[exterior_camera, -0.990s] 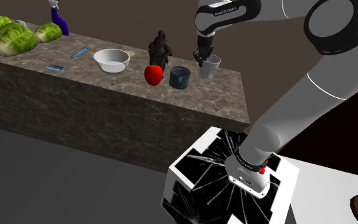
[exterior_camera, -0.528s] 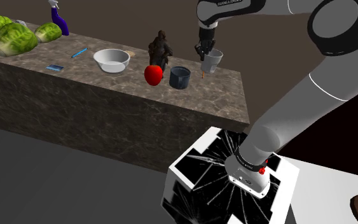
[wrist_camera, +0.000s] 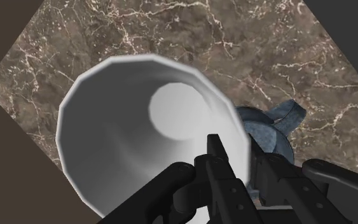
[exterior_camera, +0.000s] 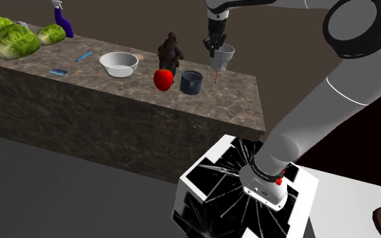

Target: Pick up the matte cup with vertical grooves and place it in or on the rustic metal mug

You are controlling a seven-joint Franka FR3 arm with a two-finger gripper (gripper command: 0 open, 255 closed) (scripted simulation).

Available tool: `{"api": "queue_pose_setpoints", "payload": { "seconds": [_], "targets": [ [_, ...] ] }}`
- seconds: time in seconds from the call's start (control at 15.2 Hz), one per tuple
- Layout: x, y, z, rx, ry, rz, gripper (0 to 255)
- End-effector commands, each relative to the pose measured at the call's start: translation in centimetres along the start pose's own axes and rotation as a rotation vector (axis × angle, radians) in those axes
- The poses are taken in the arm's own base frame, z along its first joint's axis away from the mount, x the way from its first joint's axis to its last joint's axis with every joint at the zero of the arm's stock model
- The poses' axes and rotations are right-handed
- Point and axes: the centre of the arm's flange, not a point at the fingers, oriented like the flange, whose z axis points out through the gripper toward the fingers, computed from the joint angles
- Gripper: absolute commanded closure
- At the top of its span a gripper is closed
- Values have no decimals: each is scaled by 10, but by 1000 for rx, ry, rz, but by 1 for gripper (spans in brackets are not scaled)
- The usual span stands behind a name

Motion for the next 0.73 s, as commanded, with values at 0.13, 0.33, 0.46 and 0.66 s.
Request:
{"api": "queue_pose_setpoints", "payload": {
  "seconds": [0.13, 0.33, 0.46, 0.66],
  "targets": [
    [31, -38, -18, 0, 0, 0, 255],
    [54, -67, -33, 0, 0, 0, 255],
    [70, -86, -42, 0, 0, 0, 255],
    [76, -95, -36, 0, 0, 0, 255]
  ]
}}
